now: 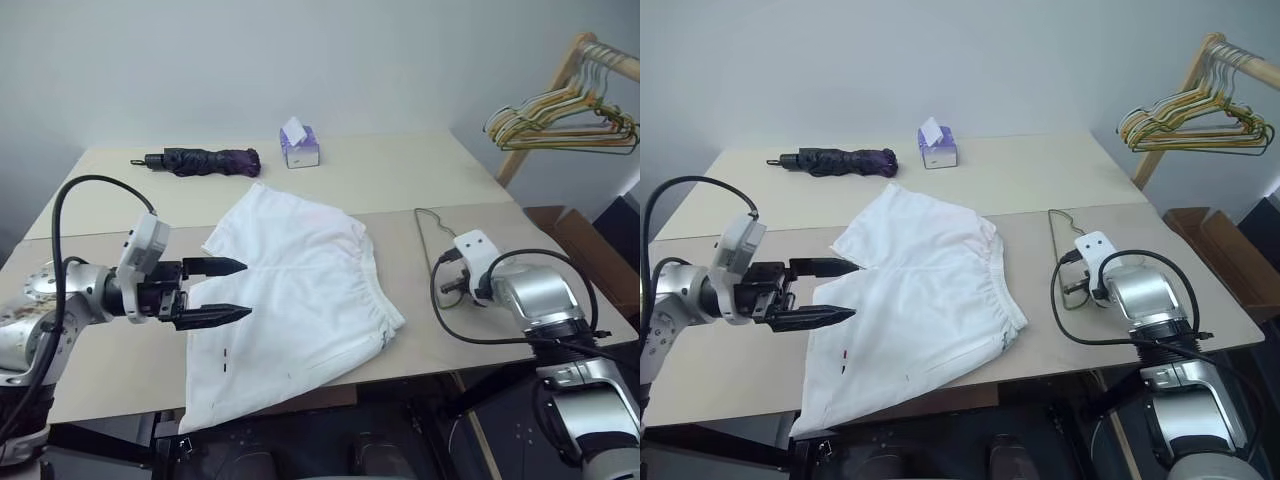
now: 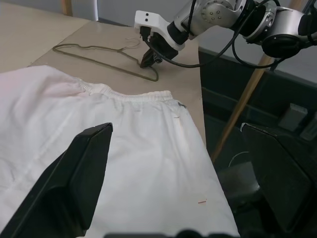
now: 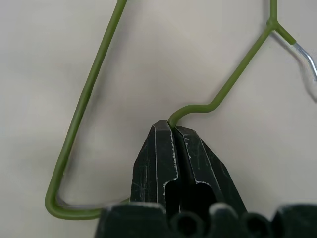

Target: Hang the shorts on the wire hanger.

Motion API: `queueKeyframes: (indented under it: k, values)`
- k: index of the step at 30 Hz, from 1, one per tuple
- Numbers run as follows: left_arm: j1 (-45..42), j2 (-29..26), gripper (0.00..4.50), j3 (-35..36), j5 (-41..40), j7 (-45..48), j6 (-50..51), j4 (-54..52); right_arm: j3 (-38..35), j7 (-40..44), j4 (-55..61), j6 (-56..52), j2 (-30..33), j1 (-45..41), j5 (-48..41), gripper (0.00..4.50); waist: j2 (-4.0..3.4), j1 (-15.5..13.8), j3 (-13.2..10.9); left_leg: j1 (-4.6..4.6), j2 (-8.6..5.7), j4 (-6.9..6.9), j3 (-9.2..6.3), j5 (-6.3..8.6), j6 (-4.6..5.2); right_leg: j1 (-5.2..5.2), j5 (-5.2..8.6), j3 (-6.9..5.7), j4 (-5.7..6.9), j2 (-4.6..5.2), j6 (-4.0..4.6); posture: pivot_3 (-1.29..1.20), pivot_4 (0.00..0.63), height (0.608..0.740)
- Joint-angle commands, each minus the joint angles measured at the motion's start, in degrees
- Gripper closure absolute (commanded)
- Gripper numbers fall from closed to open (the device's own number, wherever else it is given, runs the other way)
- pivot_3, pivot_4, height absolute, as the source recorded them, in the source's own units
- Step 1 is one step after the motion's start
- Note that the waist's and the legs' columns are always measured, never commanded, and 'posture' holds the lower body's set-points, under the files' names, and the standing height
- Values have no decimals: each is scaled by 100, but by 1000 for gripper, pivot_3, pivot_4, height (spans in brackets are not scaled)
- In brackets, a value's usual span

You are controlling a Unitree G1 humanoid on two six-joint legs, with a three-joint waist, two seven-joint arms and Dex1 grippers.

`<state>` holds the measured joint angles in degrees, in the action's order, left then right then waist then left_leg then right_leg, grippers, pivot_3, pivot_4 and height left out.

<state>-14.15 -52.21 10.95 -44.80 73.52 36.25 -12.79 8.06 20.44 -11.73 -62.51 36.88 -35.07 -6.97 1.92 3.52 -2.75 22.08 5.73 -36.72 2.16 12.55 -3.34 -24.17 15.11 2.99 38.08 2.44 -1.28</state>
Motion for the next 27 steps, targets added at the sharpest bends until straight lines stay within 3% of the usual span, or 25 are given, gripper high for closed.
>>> queueKeyframes:
  k: [1,5,9,12,14,16,21,27]
  values:
    - [-320,87,0,-70,94,-9,-137,138,-389,85,496,1018,294,85,154,4487,0,41,0,1,0,0,-1,0,0,0,0,0,0,0,0,-64,0,740]
    - [-723,113,0,-193,269,47,-173,499,-440,553,951,2767,659,453,304,4487,0,82,0,3,-3,0,-4,0,0,0,2,0,-2,0,-6,-67,0,740]
    - [-1253,38,0,-273,306,122,15,939,46,646,780,5793,1314,804,1346,4487,0,186,0,1,-3,-1,-6,1,1,3,2,-1,-2,0,-8,-65,0,740]
    - [-1625,-69,0,-405,323,242,289,1227,423,275,73,8201,1729,664,2283,4487,0,235,0,1,-4,-5,-6,1,2,4,3,0,-4,1,-11,-63,0,740]
    - [-1813,-95,0,-458,351,298,388,1375,535,-54,-427,9261,1761,439,2696,4487,0,292,0,-1,-4,-6,-5,1,2,4,2,2,-3,1,-12,-63,0,740]
    - [-2003,-105,0,-600,559,342,272,1544,766,-880,-996,10326,1805,0,3619,4487,0,365,0,-2,-4,-6,-6,1,2,4,2,4,-1,1,-12,-63,0,740]
    - [-2445,39,0,-943,1017,300,108,1897,1099,-2431,-1569,11449,1675,-752,5190,4487,0,468,0,1,-5,-4,-6,1,2,-3,-1,10,2,0,-8,-50,0,740]
    - [-2818,335,0,-1378,1367,330,200,2111,1230,-2933,-1661,11753,1449,-1107,5730,4487,1,492,0,2,-13,-6,-6,2,3,2,-22,18,0,5,18,-67,0,740]
